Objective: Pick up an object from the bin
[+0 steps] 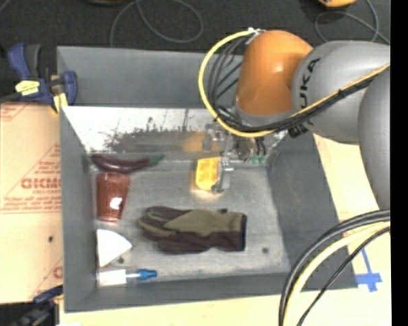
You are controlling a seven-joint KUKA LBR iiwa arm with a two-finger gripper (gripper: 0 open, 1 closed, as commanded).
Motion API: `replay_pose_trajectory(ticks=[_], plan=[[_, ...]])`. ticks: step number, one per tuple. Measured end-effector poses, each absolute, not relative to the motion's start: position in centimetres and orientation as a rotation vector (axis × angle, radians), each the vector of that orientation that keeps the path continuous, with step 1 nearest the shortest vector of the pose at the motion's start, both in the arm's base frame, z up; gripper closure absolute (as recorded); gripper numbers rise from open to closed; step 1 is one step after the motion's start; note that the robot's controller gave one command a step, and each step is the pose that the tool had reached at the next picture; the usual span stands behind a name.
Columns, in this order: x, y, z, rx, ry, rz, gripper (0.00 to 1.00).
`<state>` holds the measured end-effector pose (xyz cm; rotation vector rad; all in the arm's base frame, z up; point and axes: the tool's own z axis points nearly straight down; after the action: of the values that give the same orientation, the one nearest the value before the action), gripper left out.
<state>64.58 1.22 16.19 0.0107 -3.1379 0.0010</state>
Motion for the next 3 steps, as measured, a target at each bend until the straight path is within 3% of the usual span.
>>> replay_pose_trajectory(ticks=[1, 2, 3], plan=[[64.7, 1.2, 16.7, 0.011, -3.146, 0.001, 0.00], [58.9, 1.3, 11.0, 0.027, -3.147, 0.003, 0.00], [57.6, 7.8, 10.5, 0.002, -3.146, 0.001, 0.00]])
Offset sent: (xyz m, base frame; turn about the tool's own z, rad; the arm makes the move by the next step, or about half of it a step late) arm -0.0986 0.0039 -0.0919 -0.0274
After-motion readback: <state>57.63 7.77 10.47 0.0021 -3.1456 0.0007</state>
